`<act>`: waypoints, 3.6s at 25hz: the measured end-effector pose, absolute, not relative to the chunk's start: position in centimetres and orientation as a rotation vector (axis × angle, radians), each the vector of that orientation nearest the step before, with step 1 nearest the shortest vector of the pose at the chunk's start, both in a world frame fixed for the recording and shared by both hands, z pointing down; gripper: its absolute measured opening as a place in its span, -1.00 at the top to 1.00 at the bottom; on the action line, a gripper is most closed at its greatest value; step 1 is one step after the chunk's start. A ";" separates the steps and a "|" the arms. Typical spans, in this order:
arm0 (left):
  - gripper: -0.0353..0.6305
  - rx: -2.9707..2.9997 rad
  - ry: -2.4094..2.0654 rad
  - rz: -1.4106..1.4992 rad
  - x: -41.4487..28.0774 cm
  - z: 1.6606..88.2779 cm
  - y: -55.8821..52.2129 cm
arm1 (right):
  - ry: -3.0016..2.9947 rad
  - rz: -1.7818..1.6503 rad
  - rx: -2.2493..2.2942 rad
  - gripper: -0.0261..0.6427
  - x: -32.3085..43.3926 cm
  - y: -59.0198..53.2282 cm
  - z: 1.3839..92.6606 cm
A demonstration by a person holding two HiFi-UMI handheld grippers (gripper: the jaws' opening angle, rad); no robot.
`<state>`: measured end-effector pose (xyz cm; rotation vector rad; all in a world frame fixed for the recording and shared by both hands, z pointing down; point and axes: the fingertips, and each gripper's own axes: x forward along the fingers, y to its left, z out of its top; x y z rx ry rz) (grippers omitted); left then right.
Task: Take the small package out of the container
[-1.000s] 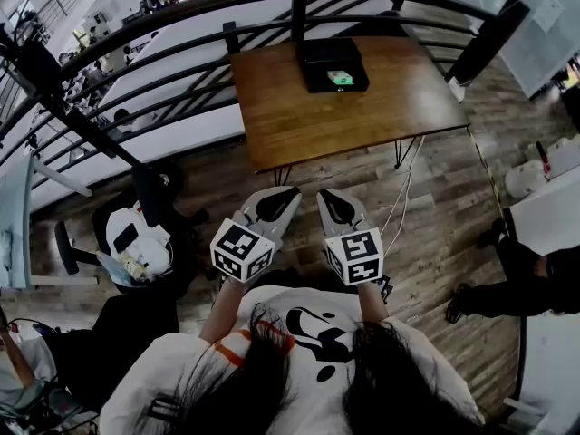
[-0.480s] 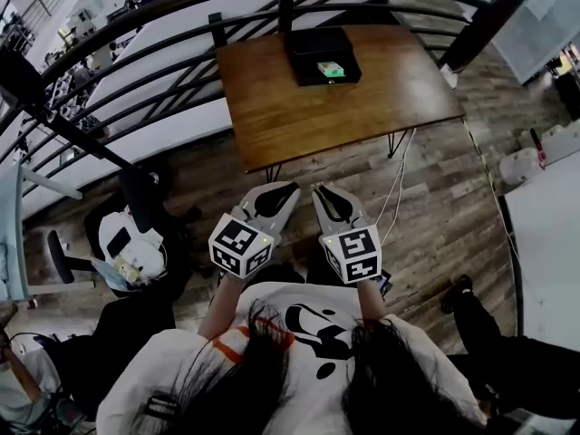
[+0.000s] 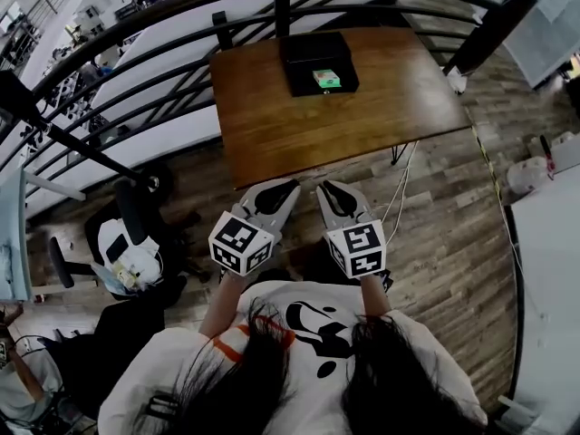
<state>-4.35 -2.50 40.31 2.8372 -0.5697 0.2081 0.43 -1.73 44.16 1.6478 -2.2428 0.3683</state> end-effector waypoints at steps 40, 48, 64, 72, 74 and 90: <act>0.89 2.770 -0.811 0.343 13.3 41.7 -6.9 | -2.424 0.415 1.456 0.75 17.8 -7.9 45.9; 0.89 2.737 -0.876 0.372 11.5 42.1 -6.8 | -2.445 0.427 1.429 0.75 16.9 -7.9 46.3; 0.89 2.739 -0.820 0.354 12.0 42.9 -12.0 | -2.393 0.445 1.441 0.75 17.5 -12.7 47.4; 0.89 2.751 -0.809 0.376 10.8 43.2 -17.3 | -2.362 0.445 1.426 0.75 16.4 -17.8 48.1; 0.89 2.749 -0.801 0.378 10.6 43.3 -18.9 | -2.349 0.445 1.423 0.75 16.1 -19.3 48.2; 0.89 2.772 -0.701 0.348 10.1 43.4 -27.8 | -2.247 0.389 1.352 0.60 14.5 -26.8 49.7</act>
